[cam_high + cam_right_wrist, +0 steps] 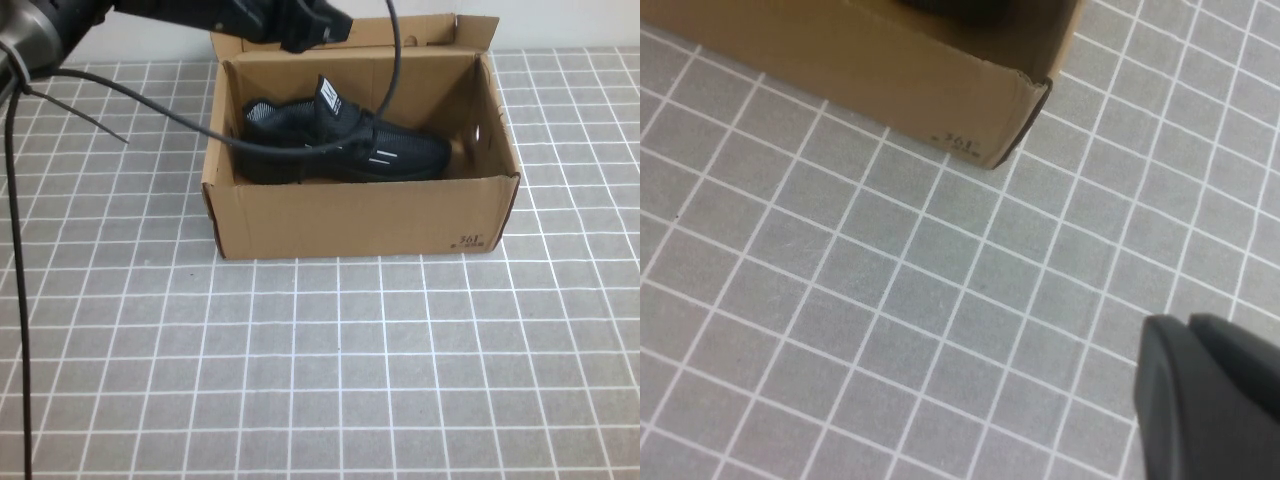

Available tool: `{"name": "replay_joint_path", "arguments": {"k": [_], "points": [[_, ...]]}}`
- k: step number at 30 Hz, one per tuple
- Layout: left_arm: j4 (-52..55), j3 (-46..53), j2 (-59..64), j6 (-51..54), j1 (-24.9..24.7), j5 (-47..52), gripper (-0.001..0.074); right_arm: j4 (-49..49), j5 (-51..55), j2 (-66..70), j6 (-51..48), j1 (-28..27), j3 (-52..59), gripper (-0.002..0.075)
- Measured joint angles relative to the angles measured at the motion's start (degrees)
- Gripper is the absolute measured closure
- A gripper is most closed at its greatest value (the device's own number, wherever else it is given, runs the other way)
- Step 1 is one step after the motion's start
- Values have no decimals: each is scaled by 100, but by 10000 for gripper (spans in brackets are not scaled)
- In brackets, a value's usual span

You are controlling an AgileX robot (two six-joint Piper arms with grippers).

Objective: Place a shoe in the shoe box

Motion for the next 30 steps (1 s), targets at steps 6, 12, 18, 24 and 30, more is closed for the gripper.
{"name": "replay_joint_path", "arguments": {"k": [6,12,18,24,30], "points": [[360,-38,25,-1036,-60,-521,324,70,35,0,0,0,0,742],[658,-47,349,-1234,-180,-879,309,108,118,0,-9,0,64,742],[859,-47,625,-1506,-361,-1005,307,130,130,0,-9,0,64,742],[1286,-47,751,-1623,-371,-1494,306,130,177,0,-9,0,64,742],[1354,-47,839,-1749,-371,-1511,305,130,200,0,-9,0,64,742]]}}
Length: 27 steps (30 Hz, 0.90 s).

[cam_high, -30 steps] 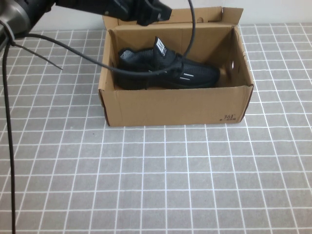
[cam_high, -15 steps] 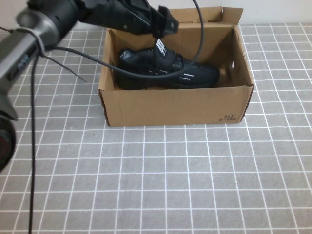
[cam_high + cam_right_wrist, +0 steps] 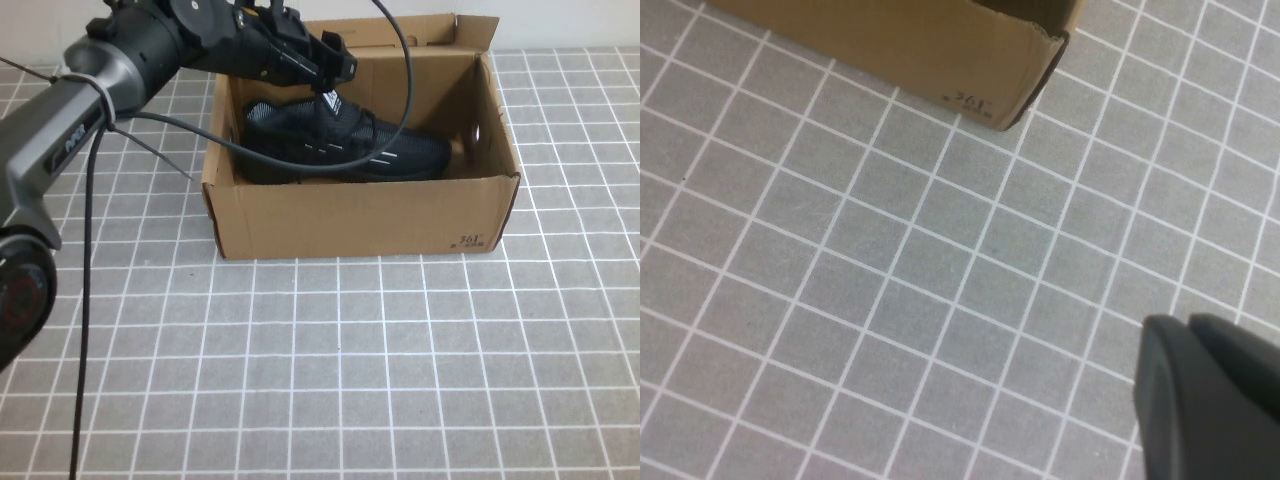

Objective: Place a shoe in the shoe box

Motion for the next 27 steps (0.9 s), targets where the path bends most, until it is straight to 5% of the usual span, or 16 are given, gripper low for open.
{"name": "replay_joint_path", "arguments": {"k": [23,27], "points": [[21,0,553,-124,0,-344,308,76,59,0,0,0,0,742],[-153,0,616,-124,0,-378,367,89,68,0,0,0,0,742]]}}
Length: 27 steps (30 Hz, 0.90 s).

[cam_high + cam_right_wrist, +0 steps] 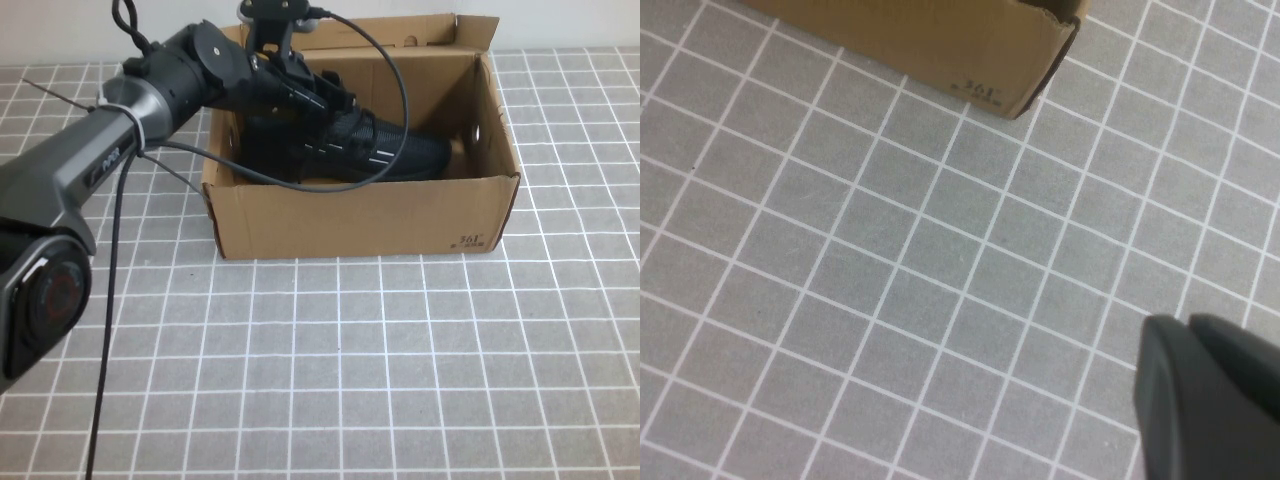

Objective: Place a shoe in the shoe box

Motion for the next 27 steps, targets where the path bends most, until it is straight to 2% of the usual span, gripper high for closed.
{"name": "replay_joint_path", "arguments": {"k": [4,9,11,21,27], "points": [[-76,0,101,-8,0,0,470,13,3,0,0,0,0,742],[-104,0,167,-8,0,64,669,26,14,0,0,0,0,742],[-213,0,167,-8,0,51,705,26,14,0,0,0,0,742],[-1214,0,214,-8,10,-338,734,38,14,0,-12,0,0,742],[-1366,0,214,263,10,-731,735,50,16,0,-12,0,0,742]]}}
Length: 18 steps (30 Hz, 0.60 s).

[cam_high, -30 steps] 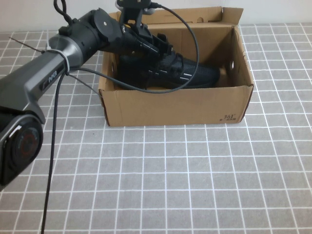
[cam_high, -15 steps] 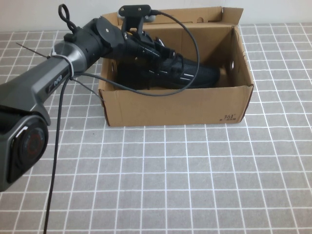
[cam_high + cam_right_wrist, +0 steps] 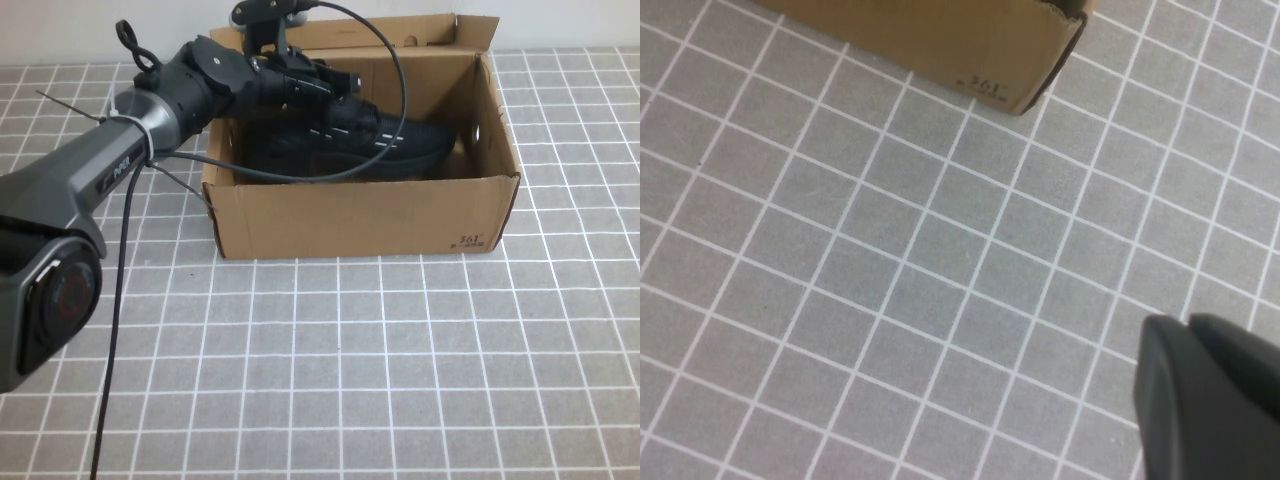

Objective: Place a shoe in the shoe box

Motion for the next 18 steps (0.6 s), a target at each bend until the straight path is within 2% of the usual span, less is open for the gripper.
{"name": "replay_joint_path", "arguments": {"k": [15,18], "points": [[-522,0,177,557,10,-28,734,94,0,0,-86,0,0,742],[-531,0,177,676,10,290,694,94,0,0,-98,0,0,742]]}}
